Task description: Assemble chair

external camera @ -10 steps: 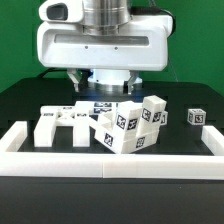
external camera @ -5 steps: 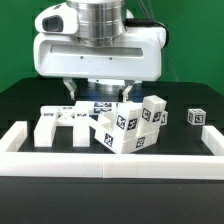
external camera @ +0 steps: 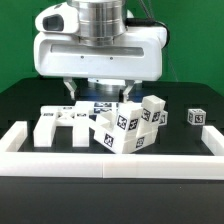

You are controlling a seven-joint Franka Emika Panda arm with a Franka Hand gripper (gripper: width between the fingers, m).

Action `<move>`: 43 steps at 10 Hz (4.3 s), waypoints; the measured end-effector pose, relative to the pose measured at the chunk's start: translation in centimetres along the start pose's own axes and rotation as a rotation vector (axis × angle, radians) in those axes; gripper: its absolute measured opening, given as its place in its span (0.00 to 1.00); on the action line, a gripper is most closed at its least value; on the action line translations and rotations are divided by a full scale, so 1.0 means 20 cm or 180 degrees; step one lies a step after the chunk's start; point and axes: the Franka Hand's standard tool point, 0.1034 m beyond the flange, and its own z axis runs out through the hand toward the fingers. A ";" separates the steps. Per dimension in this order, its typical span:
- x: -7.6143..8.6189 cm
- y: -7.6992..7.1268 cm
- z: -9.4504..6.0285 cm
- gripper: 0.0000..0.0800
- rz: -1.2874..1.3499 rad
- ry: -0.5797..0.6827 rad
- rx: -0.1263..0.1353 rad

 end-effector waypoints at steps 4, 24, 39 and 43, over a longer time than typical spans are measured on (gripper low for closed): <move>0.00 0.01 0.00 0.81 0.0009 -0.0004 0.0012; 0.01 -0.11 0.10 0.81 0.0000 -0.0036 -0.0035; 0.15 0.00 0.22 0.81 -0.0870 0.0611 -0.0210; 0.16 0.00 0.22 0.81 -0.0878 0.0615 -0.0216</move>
Offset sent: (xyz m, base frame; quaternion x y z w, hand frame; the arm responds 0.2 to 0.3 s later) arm -0.0061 -0.0038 0.0020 0.0226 -0.0207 -0.0015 0.9995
